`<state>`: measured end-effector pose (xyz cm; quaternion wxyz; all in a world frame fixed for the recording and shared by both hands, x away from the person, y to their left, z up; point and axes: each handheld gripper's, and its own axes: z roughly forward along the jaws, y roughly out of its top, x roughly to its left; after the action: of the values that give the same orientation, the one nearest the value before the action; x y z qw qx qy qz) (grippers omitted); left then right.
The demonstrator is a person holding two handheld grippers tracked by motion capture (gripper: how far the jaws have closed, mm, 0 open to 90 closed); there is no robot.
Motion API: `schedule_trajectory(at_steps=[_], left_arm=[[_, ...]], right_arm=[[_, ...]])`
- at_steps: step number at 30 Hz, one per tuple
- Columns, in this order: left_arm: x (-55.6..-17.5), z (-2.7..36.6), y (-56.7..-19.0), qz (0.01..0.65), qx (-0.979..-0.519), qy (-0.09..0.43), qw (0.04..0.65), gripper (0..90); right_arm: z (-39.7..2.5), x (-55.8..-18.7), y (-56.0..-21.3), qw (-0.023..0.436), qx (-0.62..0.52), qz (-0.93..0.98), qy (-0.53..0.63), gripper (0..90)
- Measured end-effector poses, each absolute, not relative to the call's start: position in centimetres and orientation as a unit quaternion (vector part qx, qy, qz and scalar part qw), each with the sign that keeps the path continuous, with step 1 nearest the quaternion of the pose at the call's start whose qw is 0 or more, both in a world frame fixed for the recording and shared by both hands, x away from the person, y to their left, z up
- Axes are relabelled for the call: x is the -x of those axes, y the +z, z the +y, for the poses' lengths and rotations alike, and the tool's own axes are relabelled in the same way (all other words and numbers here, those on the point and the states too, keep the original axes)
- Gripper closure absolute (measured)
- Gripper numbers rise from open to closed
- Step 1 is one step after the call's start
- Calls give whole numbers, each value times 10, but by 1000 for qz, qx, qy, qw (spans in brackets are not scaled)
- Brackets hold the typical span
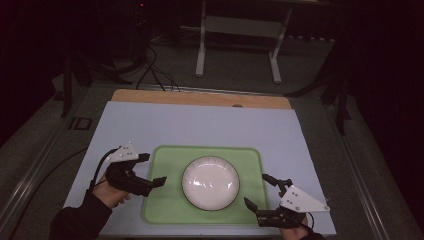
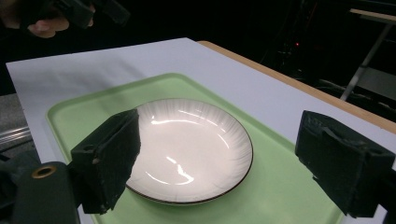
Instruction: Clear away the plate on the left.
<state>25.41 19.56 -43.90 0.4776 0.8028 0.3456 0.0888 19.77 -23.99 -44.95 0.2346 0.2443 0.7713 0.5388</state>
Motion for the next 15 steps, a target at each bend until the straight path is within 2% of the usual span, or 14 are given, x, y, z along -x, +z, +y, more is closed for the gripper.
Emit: schedule_trajectory(at_steps=[15], left_arm=[[-239,198,-463,316,-813,96,479,0]], right_arm=[[-240,-199,-451,234,-247,772,538,139]])
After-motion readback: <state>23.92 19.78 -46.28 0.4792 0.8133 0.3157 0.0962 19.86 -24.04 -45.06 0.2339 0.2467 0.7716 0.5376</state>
